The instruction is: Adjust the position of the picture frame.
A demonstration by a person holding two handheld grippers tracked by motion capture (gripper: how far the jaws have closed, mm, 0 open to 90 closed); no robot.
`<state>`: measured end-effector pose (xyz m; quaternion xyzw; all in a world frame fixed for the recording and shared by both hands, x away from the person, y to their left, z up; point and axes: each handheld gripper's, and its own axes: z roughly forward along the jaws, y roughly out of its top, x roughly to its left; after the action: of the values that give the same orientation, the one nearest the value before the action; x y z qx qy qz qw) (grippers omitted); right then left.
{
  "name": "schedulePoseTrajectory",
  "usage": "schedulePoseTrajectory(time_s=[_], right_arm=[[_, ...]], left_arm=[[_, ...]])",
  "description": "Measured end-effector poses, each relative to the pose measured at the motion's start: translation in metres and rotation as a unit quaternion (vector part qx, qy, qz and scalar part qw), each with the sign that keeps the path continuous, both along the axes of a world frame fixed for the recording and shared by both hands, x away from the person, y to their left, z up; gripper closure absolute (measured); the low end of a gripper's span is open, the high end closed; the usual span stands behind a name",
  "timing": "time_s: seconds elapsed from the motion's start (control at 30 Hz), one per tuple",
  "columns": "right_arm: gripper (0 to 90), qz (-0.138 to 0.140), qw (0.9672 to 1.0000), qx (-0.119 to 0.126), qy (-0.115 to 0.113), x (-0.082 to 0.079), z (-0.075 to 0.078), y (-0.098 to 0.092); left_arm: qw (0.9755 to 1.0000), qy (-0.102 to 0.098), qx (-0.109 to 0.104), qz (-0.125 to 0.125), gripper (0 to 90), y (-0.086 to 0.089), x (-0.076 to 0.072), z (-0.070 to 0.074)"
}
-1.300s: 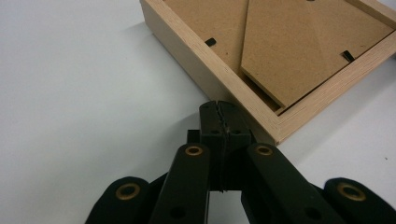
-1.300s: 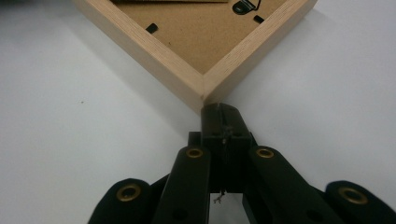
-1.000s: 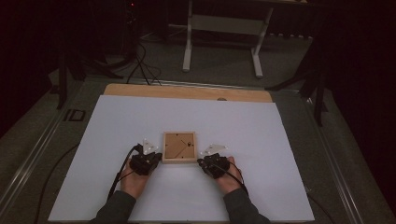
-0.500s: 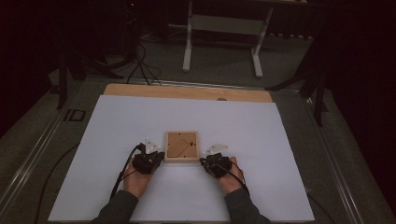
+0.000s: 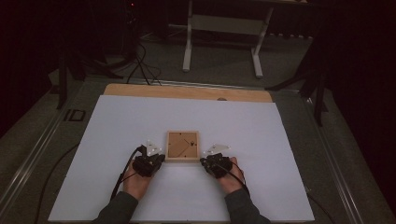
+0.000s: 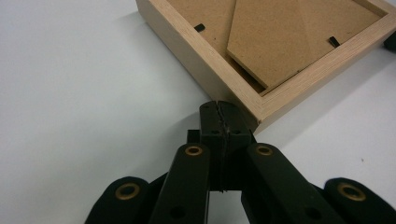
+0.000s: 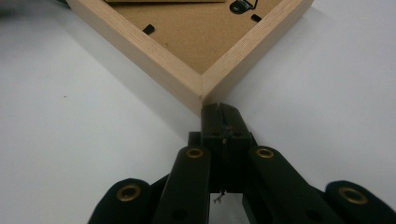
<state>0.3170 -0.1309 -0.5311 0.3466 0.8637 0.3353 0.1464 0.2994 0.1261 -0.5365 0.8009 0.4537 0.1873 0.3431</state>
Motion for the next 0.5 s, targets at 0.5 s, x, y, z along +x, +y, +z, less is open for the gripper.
schedulePoseTrajectory(time_s=[0.5], right_arm=[[89.7, -0.015, 0.9999, 0.007, 0.002, 0.0044, -0.0007, -0.007]], left_arm=[[0.9999, -0.006, 0.007, 0.004, 89.8, -0.0082, 0.0054, -0.0008]])
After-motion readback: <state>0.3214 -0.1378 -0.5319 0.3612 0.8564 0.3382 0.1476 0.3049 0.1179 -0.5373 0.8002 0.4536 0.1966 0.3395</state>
